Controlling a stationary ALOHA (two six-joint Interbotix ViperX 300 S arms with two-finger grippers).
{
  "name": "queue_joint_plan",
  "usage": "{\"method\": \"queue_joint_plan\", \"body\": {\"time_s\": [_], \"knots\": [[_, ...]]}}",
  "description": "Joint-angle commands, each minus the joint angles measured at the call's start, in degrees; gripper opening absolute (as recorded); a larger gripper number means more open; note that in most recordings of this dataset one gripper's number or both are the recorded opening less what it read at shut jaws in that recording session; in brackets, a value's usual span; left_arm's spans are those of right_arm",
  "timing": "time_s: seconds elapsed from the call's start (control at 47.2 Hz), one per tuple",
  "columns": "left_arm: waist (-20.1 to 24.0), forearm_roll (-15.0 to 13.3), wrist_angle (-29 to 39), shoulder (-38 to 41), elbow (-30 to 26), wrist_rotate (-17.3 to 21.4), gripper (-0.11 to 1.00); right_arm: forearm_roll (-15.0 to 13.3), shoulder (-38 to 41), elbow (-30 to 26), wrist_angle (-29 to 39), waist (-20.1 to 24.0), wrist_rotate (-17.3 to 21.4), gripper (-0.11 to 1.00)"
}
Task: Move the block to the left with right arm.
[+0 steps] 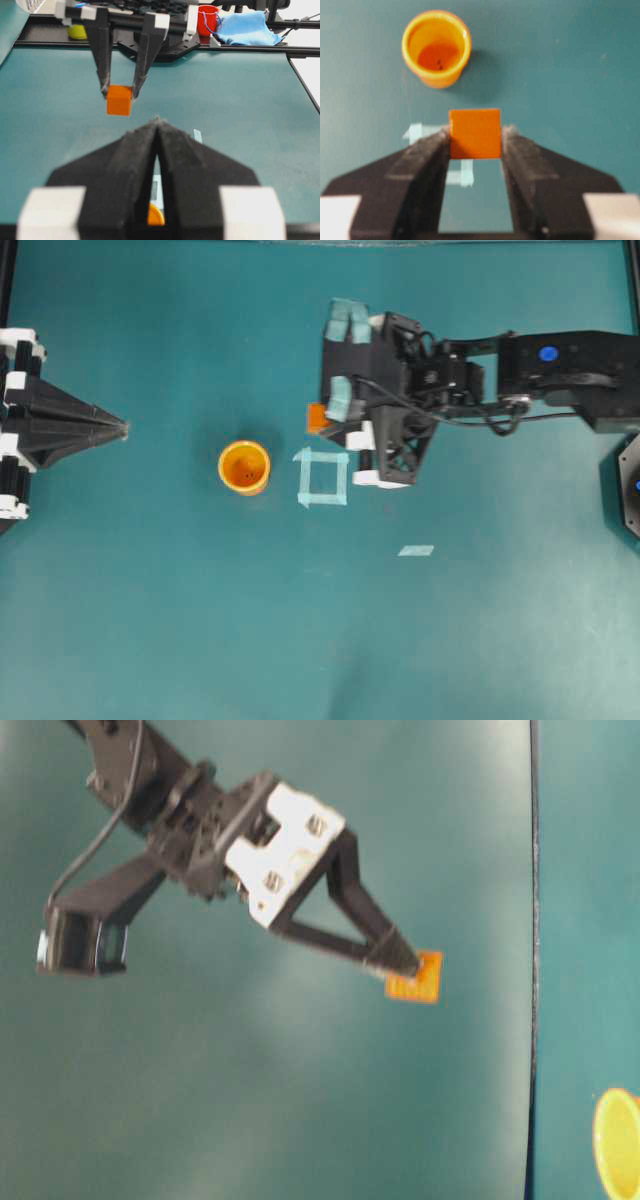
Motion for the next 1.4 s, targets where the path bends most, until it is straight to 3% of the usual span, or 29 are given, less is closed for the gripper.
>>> {"method": "queue_joint_plan", "body": {"time_s": [0.0, 1.376], "knots": [[0.0, 0.2, -0.4, 0.4, -1.7, 0.1, 0.00, -0.2, 0.9, -4.1, 0.3, -0.1, -0.1, 0.41], [0.0, 0.3, -0.4, 0.4, -1.8, 0.4, 0.00, 0.0, 19.6, -26.9, 0.6, 1.0, -0.1, 0.41]]}}
